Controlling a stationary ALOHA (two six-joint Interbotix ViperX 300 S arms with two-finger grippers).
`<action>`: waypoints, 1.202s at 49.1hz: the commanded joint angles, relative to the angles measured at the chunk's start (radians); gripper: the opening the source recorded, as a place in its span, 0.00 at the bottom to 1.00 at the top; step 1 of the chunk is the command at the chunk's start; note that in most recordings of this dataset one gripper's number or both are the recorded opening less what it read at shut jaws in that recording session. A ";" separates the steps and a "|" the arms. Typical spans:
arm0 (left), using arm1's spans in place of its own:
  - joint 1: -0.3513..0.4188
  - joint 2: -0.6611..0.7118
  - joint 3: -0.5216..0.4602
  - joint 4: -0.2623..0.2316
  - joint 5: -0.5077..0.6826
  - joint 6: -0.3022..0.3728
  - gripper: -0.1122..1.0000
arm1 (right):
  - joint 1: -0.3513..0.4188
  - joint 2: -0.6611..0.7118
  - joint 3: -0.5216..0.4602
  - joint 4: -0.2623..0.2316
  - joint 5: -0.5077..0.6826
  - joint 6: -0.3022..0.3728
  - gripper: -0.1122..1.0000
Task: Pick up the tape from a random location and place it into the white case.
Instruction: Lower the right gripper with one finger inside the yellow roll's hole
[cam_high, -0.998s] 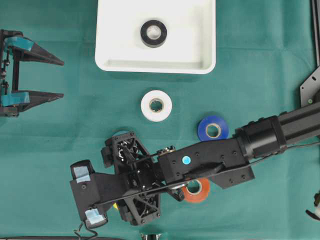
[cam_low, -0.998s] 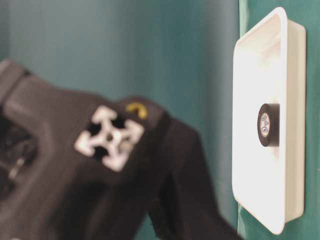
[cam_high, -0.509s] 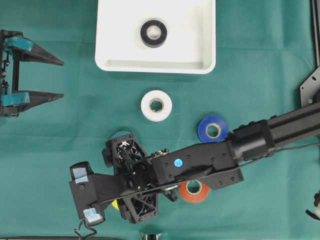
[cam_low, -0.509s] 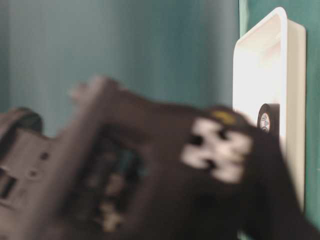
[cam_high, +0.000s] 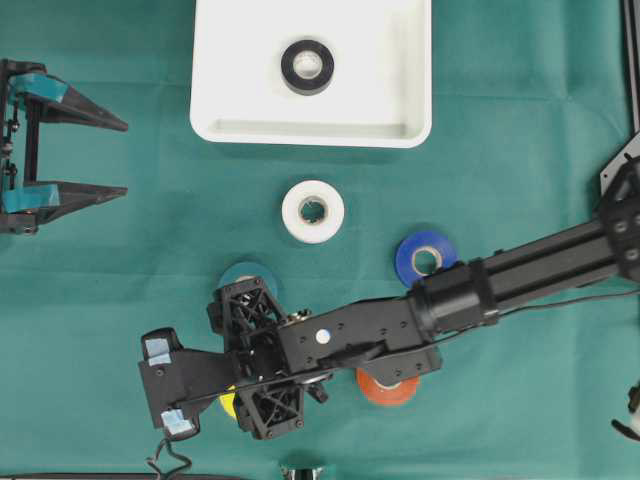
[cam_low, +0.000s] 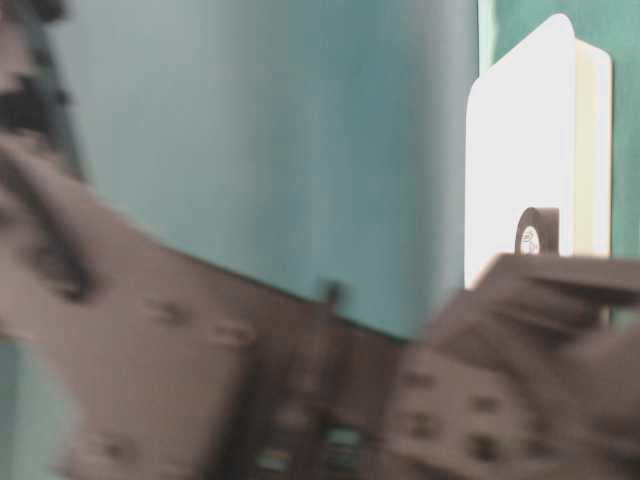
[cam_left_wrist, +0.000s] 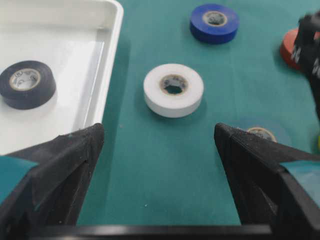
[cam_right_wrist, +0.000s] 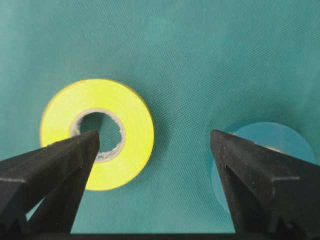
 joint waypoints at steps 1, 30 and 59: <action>-0.002 0.003 -0.014 -0.002 -0.005 0.003 0.98 | 0.009 0.000 -0.009 0.003 -0.015 0.002 0.93; -0.002 0.005 -0.014 0.000 0.005 0.005 0.98 | 0.011 0.067 -0.005 0.017 -0.072 0.002 0.93; -0.002 0.005 -0.014 0.000 0.008 0.005 0.98 | 0.002 0.066 -0.006 0.014 -0.074 -0.005 0.36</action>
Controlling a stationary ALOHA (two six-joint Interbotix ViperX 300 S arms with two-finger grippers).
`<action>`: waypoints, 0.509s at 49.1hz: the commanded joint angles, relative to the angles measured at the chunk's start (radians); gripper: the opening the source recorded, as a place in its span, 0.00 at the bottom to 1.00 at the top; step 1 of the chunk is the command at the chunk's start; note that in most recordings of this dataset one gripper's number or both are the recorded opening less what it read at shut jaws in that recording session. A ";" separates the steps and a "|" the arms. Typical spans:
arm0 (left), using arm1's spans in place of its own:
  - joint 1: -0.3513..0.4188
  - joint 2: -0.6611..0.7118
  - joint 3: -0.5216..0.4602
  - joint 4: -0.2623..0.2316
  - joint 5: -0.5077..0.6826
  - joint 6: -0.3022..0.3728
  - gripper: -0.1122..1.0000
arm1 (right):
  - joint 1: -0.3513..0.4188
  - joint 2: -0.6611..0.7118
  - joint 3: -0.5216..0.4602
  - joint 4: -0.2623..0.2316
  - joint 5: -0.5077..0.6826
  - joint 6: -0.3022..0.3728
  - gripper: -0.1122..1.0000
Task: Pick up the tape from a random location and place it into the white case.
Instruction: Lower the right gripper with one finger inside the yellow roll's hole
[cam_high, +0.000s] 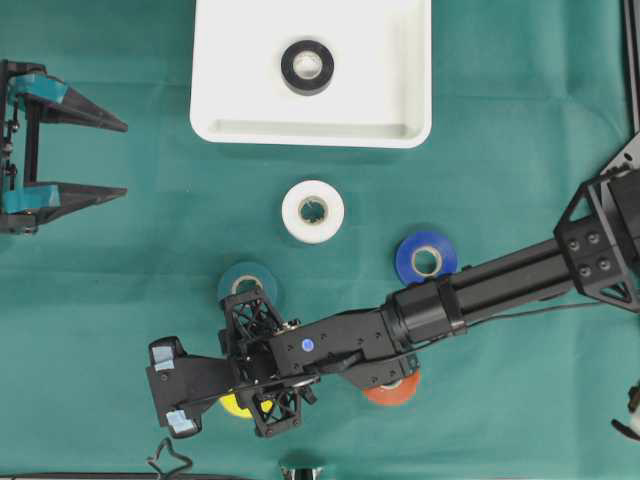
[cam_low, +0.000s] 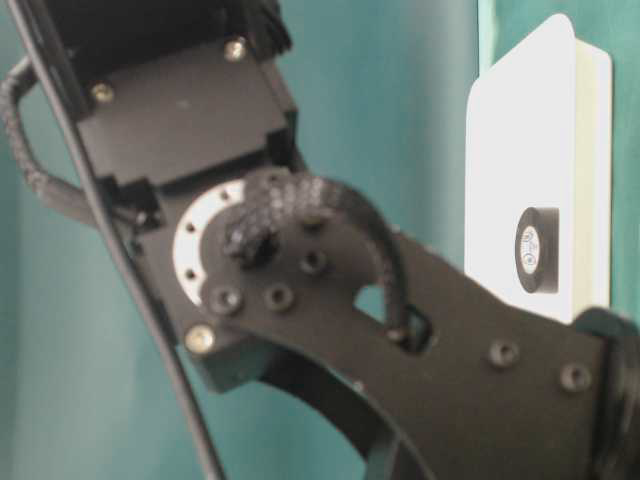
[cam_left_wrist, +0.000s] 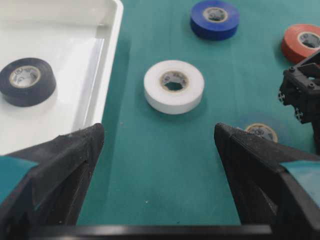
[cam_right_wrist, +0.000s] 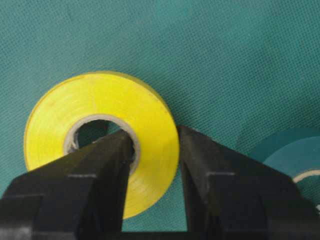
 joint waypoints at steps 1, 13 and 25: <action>-0.002 0.005 -0.015 0.002 -0.002 0.003 0.97 | -0.003 -0.026 -0.009 0.000 -0.005 -0.003 0.36; 0.005 0.005 -0.015 0.003 0.000 0.005 0.97 | -0.003 -0.055 -0.015 -0.002 0.006 -0.002 0.36; 0.008 0.002 -0.015 0.003 -0.002 0.006 0.98 | -0.003 -0.126 -0.052 -0.002 0.091 0.003 0.36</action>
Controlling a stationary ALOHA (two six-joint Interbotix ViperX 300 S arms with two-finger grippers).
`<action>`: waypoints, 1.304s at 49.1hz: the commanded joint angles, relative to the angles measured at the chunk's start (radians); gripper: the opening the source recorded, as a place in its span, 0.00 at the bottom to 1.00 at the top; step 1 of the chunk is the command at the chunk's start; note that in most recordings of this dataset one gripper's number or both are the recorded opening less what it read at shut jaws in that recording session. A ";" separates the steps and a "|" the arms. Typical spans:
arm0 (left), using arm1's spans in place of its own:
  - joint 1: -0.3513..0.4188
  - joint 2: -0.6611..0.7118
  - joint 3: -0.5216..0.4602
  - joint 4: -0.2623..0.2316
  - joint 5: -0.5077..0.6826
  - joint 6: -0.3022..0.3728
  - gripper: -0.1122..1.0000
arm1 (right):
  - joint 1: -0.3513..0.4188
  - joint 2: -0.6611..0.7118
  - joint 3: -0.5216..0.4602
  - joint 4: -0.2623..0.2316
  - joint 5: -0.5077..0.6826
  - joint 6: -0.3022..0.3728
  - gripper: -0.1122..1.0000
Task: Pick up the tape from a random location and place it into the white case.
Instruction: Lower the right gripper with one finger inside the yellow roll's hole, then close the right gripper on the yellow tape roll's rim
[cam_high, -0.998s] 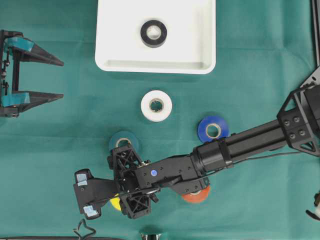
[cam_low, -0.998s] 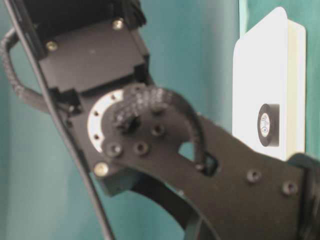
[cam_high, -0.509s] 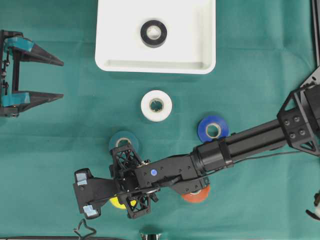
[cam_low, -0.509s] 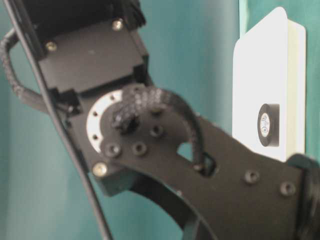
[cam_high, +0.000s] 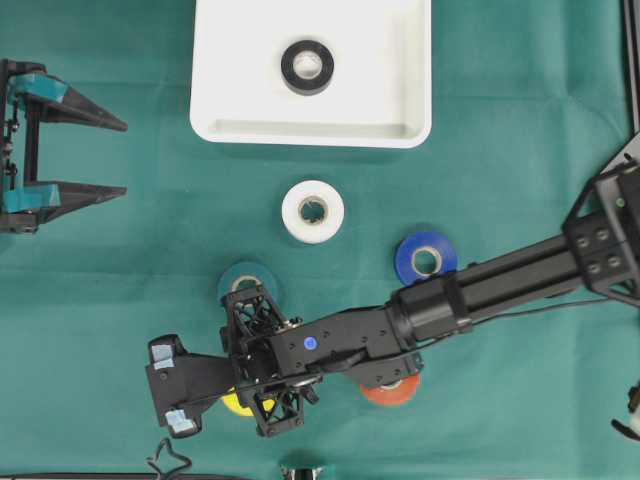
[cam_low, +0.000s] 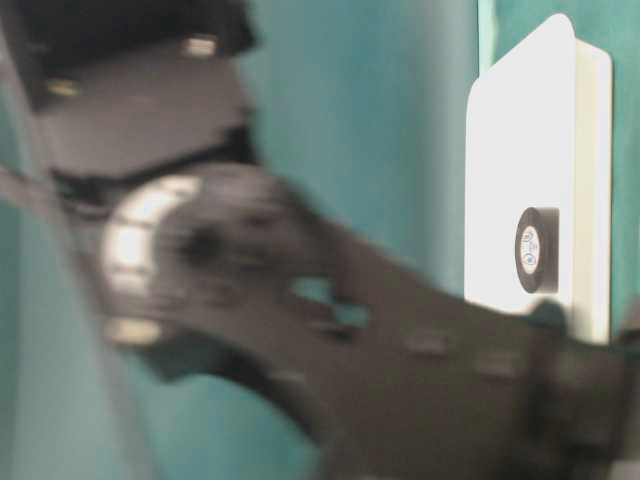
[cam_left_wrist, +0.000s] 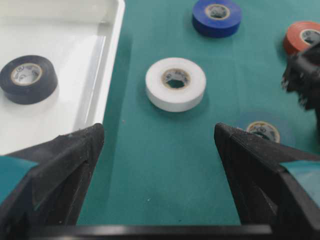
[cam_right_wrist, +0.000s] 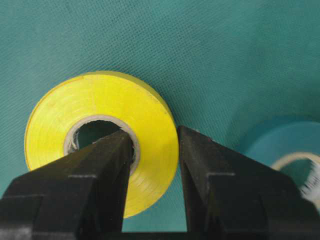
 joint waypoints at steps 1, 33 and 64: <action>0.003 0.003 -0.015 0.002 -0.003 0.002 0.98 | -0.002 -0.091 -0.048 -0.002 0.040 0.003 0.36; 0.003 -0.002 -0.015 0.003 -0.003 0.000 0.98 | -0.002 -0.229 -0.249 -0.055 0.426 0.020 0.36; 0.003 -0.003 -0.015 0.002 0.000 0.000 0.97 | 0.014 -0.230 -0.371 -0.077 0.588 0.020 0.36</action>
